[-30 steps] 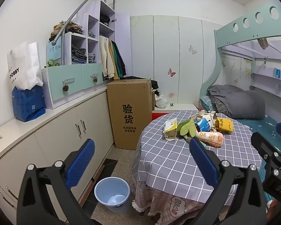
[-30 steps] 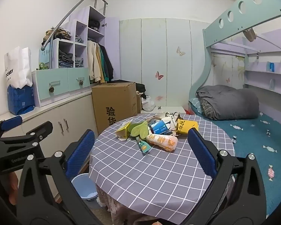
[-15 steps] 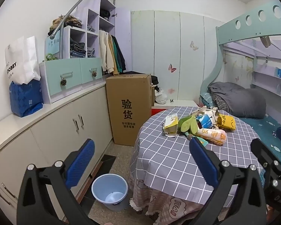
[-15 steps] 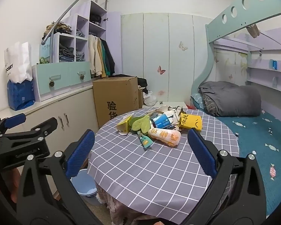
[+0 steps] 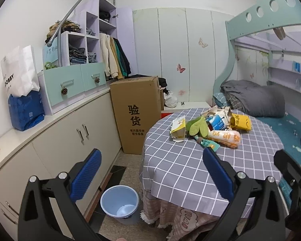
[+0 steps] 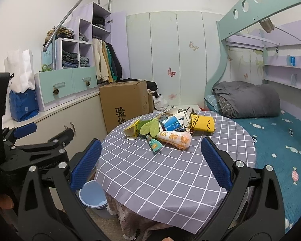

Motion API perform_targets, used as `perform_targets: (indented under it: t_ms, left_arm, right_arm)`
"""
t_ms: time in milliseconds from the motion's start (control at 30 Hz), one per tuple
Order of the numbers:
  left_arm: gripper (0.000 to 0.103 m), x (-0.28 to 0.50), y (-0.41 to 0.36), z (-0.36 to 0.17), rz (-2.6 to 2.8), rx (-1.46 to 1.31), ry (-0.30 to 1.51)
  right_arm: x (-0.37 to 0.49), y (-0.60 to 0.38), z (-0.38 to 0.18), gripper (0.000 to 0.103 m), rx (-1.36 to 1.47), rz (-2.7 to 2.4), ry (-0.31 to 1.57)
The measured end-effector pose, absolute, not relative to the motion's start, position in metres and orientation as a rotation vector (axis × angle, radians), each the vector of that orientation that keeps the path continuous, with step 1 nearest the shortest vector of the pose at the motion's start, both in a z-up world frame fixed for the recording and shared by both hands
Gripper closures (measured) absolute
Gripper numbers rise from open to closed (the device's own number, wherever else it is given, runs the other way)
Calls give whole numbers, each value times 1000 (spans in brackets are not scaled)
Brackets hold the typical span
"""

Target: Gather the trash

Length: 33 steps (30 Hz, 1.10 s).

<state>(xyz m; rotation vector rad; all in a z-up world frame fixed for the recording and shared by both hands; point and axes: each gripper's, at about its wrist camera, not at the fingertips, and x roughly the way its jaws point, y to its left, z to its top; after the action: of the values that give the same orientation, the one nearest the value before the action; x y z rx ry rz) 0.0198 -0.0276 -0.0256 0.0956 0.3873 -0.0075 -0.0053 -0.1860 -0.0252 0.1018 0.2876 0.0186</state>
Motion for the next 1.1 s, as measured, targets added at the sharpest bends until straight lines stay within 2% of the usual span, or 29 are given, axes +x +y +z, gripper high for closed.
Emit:
perform_targets:
  t_ms: [1100]
  left_arm:
    - [4,17,-20,-18,26,83,375]
  right_arm:
    - [-4,-187,-31,6,126,26,308]
